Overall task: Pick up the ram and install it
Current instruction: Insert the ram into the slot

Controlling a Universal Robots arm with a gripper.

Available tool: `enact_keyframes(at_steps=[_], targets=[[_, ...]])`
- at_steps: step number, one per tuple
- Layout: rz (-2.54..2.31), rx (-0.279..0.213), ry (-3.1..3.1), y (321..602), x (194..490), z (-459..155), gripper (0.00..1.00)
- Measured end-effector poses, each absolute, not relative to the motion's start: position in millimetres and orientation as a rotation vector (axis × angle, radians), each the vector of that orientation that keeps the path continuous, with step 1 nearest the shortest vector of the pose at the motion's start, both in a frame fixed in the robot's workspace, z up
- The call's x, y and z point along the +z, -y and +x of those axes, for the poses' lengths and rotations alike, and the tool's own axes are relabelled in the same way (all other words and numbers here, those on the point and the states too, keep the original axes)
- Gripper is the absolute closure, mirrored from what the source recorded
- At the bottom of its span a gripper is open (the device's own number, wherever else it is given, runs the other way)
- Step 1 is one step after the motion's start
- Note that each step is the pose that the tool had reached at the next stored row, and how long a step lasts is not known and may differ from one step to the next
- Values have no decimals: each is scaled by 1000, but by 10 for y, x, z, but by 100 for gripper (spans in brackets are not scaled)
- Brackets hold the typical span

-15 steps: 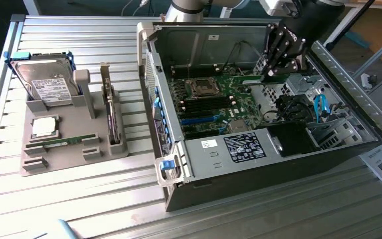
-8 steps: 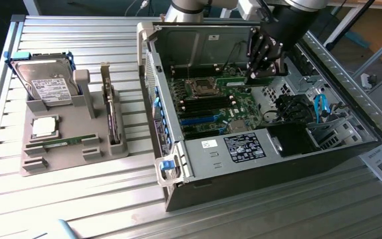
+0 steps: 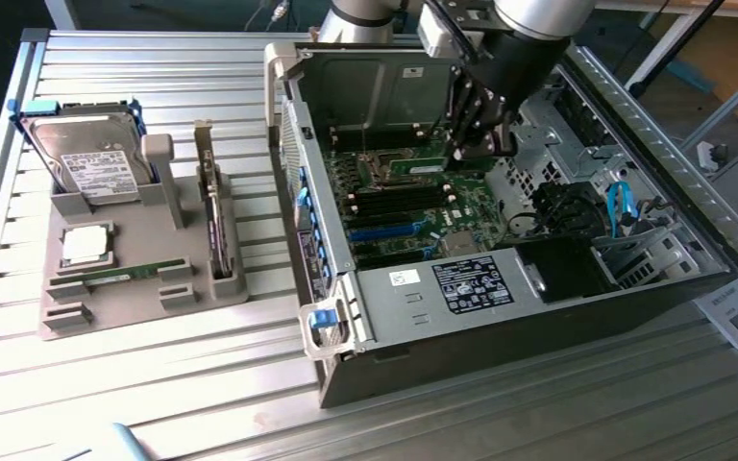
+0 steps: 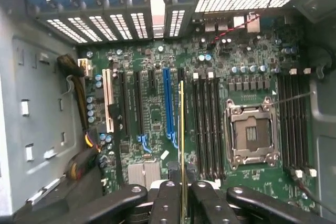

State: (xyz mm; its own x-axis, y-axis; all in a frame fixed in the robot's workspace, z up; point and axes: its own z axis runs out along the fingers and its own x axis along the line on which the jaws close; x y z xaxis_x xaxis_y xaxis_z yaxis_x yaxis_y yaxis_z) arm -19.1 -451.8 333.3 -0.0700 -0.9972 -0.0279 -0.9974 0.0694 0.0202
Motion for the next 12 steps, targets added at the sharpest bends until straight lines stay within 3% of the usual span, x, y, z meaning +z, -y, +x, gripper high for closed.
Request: enact_keyframes(at_steps=[12], targets=[[-2155,52,-2275,4319,2957,-249,86]])
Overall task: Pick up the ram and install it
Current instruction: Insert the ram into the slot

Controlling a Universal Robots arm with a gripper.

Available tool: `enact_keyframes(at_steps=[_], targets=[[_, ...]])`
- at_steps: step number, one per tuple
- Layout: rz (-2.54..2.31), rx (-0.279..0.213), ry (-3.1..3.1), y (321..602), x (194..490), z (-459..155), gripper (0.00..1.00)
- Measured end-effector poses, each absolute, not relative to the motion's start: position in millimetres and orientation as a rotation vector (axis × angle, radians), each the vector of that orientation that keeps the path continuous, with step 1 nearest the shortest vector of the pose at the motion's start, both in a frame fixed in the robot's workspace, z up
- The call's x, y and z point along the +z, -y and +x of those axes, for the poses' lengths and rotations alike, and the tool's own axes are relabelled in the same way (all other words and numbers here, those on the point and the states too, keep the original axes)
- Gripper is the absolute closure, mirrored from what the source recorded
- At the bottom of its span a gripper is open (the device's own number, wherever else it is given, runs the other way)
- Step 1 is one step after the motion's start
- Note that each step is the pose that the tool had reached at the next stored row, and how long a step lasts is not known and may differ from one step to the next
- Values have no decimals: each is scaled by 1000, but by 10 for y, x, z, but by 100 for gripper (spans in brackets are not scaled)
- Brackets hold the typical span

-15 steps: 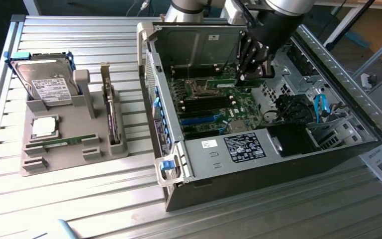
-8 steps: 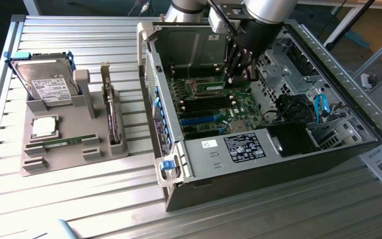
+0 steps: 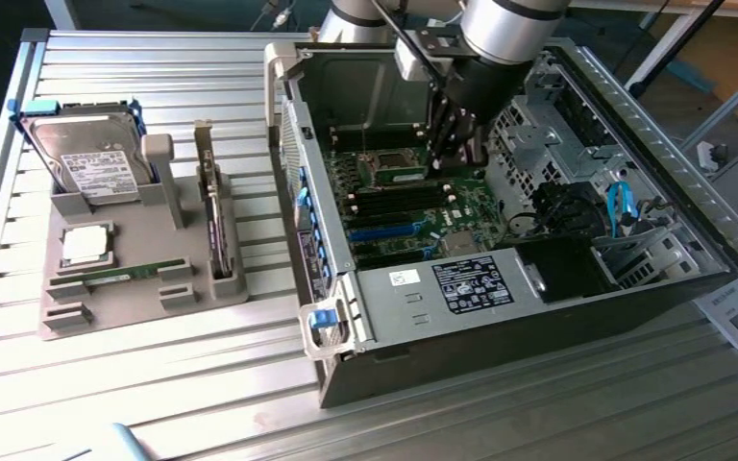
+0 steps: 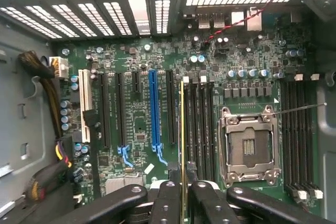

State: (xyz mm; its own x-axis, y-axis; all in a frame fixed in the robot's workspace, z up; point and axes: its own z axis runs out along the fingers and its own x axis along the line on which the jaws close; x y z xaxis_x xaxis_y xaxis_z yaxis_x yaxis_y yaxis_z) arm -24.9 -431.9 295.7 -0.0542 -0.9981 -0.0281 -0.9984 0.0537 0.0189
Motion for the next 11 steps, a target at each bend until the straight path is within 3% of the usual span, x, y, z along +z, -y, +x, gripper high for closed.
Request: enact_keyframes(at_steps=[11], targets=[[-2157,55,-2277,4220,2689,-211,86]])
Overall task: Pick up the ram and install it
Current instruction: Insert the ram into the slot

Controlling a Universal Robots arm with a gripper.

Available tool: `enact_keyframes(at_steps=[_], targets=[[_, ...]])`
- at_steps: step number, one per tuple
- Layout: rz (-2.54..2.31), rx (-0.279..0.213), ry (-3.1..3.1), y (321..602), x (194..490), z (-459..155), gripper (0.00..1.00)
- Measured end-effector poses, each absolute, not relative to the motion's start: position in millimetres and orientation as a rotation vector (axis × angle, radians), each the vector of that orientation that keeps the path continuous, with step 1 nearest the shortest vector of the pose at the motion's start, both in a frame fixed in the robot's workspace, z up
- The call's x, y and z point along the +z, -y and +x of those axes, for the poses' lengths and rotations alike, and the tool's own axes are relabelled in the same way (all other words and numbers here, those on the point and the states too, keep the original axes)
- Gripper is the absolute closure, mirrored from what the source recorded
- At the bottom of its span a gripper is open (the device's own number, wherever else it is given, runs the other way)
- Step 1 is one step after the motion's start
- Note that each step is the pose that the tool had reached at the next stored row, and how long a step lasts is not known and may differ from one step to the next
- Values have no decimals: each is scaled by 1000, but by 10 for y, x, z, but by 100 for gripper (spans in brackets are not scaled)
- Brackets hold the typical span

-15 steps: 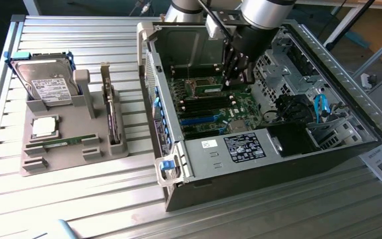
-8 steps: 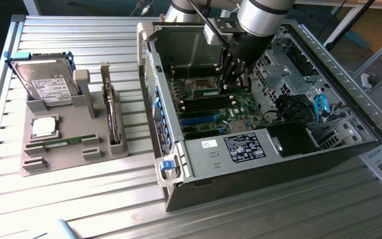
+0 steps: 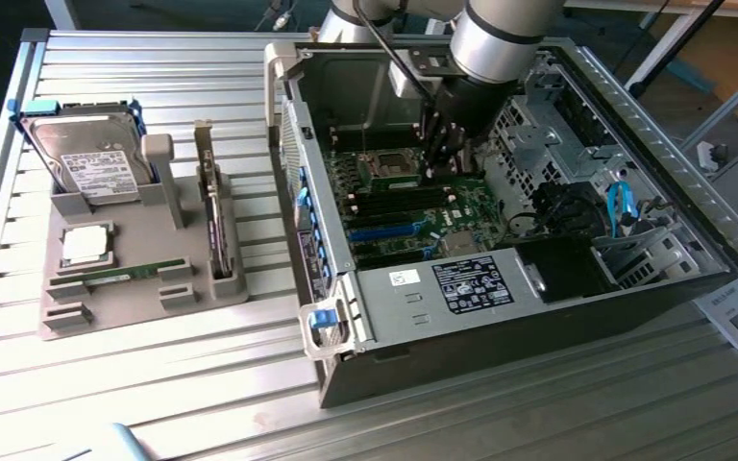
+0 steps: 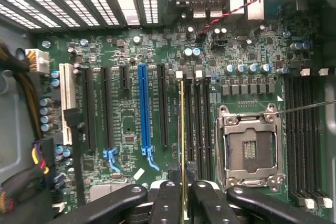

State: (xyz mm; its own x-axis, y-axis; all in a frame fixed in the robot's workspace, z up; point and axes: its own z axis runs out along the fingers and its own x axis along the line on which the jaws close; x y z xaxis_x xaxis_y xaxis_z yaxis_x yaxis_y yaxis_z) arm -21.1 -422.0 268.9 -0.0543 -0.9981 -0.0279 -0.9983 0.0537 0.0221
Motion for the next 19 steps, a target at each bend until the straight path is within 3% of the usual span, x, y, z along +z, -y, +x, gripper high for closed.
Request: enact_keyframes(at_steps=[19], targets=[[-2180,56,-2254,4149,2397,-256,86]])
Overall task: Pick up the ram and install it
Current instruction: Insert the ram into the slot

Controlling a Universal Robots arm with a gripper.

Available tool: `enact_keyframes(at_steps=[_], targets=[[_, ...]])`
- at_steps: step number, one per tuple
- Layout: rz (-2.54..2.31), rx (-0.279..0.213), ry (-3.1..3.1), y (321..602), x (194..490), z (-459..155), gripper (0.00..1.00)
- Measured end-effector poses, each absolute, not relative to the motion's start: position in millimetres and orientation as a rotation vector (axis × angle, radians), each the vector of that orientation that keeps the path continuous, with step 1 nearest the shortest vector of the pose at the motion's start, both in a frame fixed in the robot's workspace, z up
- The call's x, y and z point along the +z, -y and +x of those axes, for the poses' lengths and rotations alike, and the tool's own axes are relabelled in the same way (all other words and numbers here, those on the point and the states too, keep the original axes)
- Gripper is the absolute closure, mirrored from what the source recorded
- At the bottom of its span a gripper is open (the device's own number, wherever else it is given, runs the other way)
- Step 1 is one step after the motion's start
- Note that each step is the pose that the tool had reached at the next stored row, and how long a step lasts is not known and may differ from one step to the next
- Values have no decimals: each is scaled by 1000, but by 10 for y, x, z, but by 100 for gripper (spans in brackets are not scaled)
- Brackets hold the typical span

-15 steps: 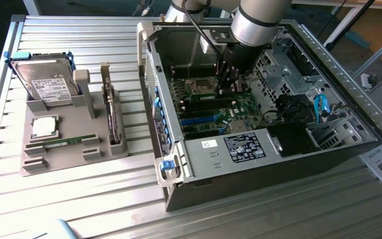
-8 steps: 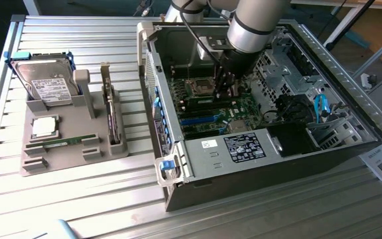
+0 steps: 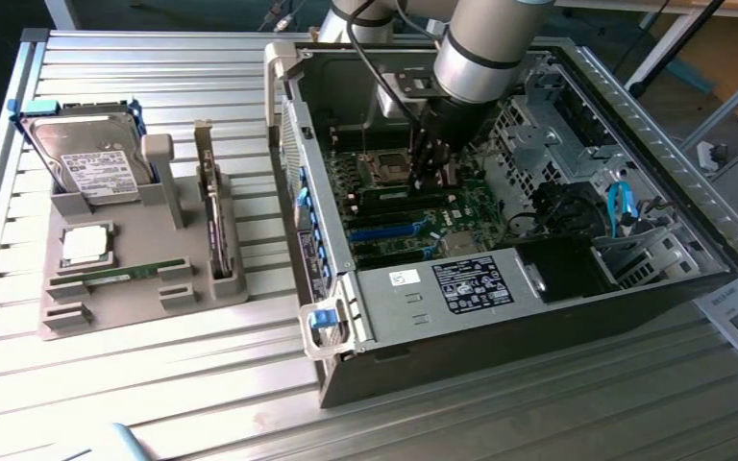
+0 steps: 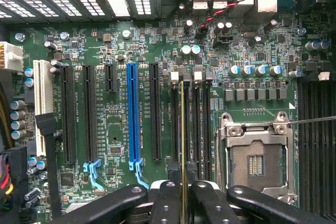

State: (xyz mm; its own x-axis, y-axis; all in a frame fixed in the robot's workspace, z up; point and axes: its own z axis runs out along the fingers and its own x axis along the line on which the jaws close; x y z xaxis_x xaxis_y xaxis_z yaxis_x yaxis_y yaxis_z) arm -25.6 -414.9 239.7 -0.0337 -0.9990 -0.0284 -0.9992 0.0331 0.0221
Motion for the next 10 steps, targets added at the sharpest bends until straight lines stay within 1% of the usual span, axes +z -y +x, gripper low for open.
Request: enact_keyframes(at_steps=[10], targets=[[-2196,55,-2240,4152,2386,-247,86]])
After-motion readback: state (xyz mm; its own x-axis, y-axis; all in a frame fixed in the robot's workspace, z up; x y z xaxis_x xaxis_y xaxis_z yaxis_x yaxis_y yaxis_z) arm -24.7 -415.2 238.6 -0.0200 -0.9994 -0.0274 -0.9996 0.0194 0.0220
